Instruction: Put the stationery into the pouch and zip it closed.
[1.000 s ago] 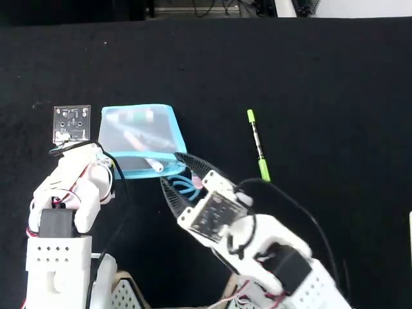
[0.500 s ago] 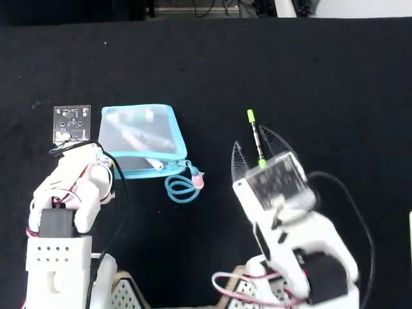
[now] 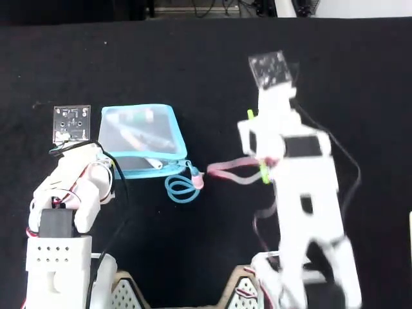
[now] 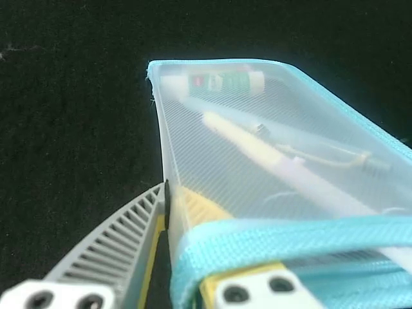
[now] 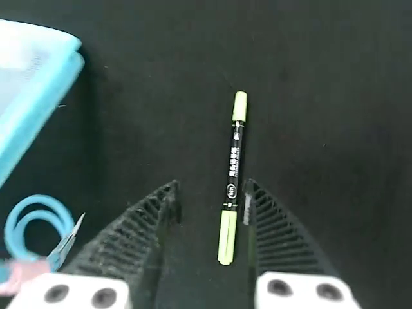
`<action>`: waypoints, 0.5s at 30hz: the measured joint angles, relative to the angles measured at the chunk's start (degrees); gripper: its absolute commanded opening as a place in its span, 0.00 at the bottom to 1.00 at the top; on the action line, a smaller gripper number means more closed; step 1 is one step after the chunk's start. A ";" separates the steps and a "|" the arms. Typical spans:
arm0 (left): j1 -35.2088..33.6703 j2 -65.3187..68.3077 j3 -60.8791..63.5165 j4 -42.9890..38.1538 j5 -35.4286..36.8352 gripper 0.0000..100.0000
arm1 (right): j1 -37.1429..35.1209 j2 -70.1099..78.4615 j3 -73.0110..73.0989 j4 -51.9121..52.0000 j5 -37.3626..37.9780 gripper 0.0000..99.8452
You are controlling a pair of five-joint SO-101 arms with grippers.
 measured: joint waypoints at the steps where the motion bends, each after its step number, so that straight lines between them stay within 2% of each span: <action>1: 0.00 0.00 0.00 0.00 0.00 0.03 | 0.44 3.69 -2.11 0.00 -0.09 0.14; 7: 0.00 0.00 0.00 0.00 0.00 0.03 | 0.97 21.63 -13.19 0.00 -0.26 0.14; 15: 0.00 0.00 0.00 0.00 0.00 0.03 | 0.97 36.57 -24.26 0.00 -0.26 0.14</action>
